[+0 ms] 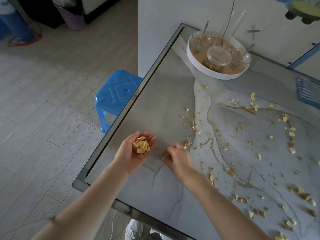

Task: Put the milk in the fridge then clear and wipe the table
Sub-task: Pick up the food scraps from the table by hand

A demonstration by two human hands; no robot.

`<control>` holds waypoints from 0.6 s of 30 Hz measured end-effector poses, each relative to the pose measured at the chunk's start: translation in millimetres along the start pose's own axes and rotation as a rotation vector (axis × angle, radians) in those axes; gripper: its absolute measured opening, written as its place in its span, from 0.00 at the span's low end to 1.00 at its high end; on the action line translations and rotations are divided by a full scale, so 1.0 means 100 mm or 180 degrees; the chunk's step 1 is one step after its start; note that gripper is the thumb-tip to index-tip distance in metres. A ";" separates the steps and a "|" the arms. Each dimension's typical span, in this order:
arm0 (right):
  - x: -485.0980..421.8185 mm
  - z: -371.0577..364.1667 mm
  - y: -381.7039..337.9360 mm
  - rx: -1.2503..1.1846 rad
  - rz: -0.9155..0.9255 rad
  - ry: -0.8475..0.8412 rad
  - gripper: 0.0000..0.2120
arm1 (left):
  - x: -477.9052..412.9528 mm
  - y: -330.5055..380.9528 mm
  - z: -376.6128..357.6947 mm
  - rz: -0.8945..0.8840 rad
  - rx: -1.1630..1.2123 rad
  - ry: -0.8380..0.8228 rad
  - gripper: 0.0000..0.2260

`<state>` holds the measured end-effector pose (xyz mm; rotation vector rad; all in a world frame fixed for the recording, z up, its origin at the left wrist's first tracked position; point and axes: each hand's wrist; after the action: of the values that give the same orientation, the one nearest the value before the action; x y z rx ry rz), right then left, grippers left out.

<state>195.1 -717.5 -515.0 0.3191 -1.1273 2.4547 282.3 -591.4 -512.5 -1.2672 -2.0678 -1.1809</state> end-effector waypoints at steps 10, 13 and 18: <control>-0.05 0.12 -0.07 -0.0721 -0.0114 0.0474 0.04 | 0.02 -0.04 0.03 0.0079 -0.0037 0.0038 0.13; -0.04 0.19 -0.29 -0.1298 0.0110 0.0543 0.03 | 0.04 -0.09 -0.01 0.0070 -0.0007 0.0038 0.12; -0.07 0.19 -0.47 -0.1411 0.0340 0.0093 0.06 | 0.08 -0.15 -0.10 0.0041 -0.0022 -0.0119 0.11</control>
<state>224.3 -706.2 -474.1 0.0885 -1.6647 2.2035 265.1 -598.7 -508.0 -1.3135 -2.0804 -1.1683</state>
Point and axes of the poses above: each hand's wrist, its own x-axis away from the middle knuckle, its own z-axis out of the back of the hand, y = z × x, and after that the axes turned 15 degrees about -x, right-handed
